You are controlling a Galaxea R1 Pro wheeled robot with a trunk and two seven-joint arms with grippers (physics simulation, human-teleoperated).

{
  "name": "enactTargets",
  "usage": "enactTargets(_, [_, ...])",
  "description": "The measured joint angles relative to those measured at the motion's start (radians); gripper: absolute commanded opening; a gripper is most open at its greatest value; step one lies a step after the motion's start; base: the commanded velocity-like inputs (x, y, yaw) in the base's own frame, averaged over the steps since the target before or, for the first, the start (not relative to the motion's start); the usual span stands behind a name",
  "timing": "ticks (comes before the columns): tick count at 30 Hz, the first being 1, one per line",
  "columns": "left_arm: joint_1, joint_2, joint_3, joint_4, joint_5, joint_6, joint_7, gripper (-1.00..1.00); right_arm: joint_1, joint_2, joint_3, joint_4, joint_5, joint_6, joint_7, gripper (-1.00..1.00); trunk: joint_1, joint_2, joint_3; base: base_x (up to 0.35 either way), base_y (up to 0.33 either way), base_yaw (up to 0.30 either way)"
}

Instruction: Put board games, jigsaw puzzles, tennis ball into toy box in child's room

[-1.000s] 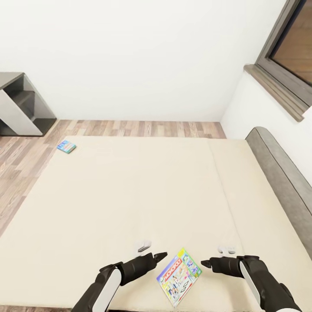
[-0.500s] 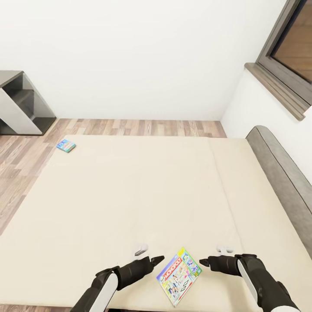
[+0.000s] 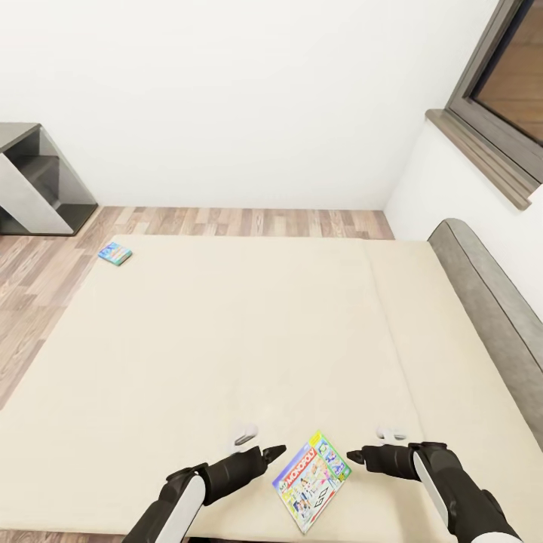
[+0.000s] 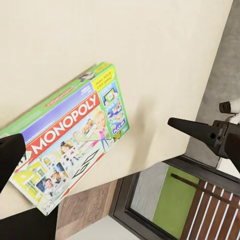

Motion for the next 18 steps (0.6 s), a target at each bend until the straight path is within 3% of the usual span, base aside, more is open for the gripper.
enactTargets(18, [0.000,0.000,0.000,0.000,0.000,0.000,0.000,1.00,0.000,0.000,0.000,0.000,0.000,0.000,0.000,1.00,0.000,0.000,0.000,0.000,0.000,0.000])
